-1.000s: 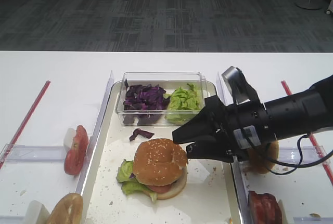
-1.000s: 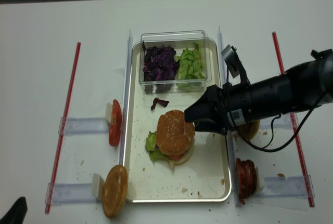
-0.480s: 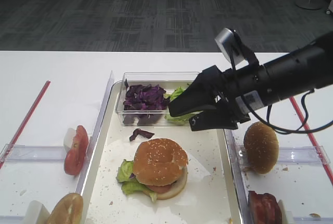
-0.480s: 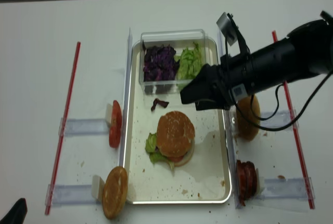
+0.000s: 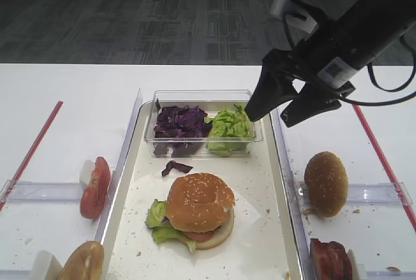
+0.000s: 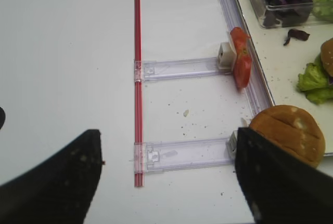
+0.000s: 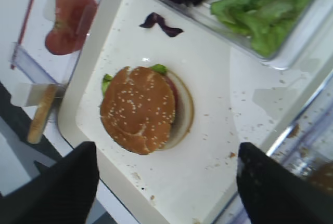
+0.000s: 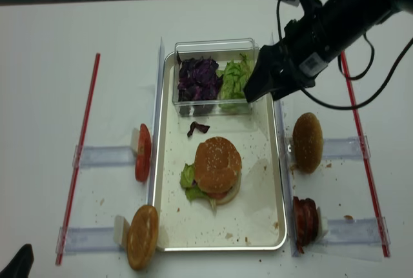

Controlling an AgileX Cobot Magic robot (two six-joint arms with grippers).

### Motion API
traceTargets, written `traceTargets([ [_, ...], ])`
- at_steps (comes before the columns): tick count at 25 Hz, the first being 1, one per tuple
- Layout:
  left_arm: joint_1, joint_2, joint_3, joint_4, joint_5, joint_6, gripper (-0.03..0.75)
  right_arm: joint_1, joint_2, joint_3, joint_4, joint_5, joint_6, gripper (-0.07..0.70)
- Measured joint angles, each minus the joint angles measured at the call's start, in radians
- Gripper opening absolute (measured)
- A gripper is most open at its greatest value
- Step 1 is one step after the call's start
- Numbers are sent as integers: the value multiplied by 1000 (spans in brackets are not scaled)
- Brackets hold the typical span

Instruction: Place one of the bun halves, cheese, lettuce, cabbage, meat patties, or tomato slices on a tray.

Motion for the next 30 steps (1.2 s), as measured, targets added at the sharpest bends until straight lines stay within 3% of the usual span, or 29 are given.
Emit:
traceTargets([
  [6,0,0,0,0,0,0,492,0,0,-62,-212,12,135,572],
  [19,0,0,0,0,0,0,492,0,0,-63,-570,10,322,573],
  [30,0,0,0,0,0,0,492,0,0,-63,-603,10,353,573],
])
